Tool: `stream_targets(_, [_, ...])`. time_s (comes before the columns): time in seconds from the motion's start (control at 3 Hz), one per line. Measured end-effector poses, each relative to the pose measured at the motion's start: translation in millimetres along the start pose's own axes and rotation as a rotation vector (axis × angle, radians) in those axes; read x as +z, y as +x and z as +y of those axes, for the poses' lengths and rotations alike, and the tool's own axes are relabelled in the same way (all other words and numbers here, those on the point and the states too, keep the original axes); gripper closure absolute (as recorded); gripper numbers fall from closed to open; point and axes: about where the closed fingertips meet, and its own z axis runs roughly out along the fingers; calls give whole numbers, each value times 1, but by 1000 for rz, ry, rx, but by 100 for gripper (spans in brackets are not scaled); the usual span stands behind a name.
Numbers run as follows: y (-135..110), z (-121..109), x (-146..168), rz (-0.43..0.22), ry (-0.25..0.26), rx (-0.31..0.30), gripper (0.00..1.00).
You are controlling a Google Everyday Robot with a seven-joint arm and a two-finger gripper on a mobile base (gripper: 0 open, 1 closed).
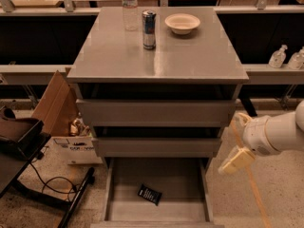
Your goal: Pick rxbar blueberry from bottom drawer and place on counter
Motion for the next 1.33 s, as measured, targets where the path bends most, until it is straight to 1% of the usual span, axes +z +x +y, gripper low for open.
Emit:
stream_targets(0.33, [0,-4,3,-5,-2,3,0])
stream_targets(0.67, [16,5,35,-54,-5,28,0])
stream_targets(1.0, [59,20,94,-95,14,88,0])
stream_targets(1.33, [93,14,144,-172,90,123,0])
